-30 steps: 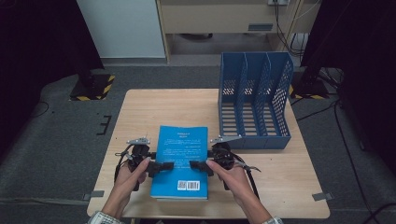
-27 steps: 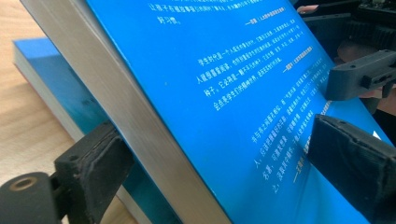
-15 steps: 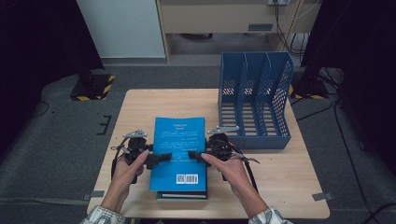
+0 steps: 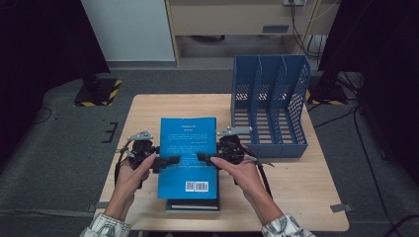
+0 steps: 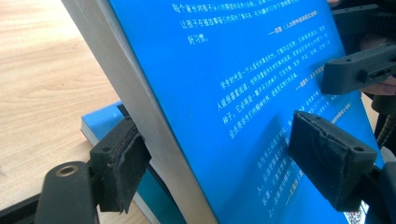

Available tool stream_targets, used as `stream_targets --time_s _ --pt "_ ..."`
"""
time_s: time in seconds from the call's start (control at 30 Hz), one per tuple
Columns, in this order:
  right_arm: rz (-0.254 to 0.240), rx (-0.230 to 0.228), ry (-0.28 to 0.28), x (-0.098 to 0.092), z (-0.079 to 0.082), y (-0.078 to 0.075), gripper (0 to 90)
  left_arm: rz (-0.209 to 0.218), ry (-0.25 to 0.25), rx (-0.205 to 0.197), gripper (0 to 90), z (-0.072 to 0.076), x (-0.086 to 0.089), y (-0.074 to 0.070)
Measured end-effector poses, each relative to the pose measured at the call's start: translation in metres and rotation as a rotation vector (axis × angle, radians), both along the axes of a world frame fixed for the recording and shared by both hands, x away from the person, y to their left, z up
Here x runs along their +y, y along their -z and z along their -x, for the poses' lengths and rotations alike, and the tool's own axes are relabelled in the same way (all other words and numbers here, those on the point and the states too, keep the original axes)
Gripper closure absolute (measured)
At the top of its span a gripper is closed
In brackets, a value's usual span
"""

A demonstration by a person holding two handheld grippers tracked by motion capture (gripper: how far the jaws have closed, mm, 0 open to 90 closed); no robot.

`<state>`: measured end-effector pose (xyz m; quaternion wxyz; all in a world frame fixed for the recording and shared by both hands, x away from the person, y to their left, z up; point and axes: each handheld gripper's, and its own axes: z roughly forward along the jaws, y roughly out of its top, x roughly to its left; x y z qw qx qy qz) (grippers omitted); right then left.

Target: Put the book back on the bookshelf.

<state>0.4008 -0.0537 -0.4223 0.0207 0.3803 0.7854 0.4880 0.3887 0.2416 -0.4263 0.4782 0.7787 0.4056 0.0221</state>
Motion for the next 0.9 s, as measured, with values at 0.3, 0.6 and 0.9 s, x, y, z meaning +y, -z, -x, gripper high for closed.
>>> stream_targets --time_s 0.3,0.6,0.9 --pt "0.013 -0.016 0.001 0.002 -0.006 -0.012 28.3 -0.007 -0.025 -0.027 25.5 -0.004 0.001 -0.012" --pt "0.028 -0.048 0.004 0.002 -0.011 -0.025 33.1 -0.033 -0.038 -0.047 28.1 -0.007 0.0 -0.023" --pt "0.038 -0.072 0.005 0.001 -0.016 -0.034 37.1 -0.043 -0.048 -0.052 32.3 -0.012 0.0 -0.031"
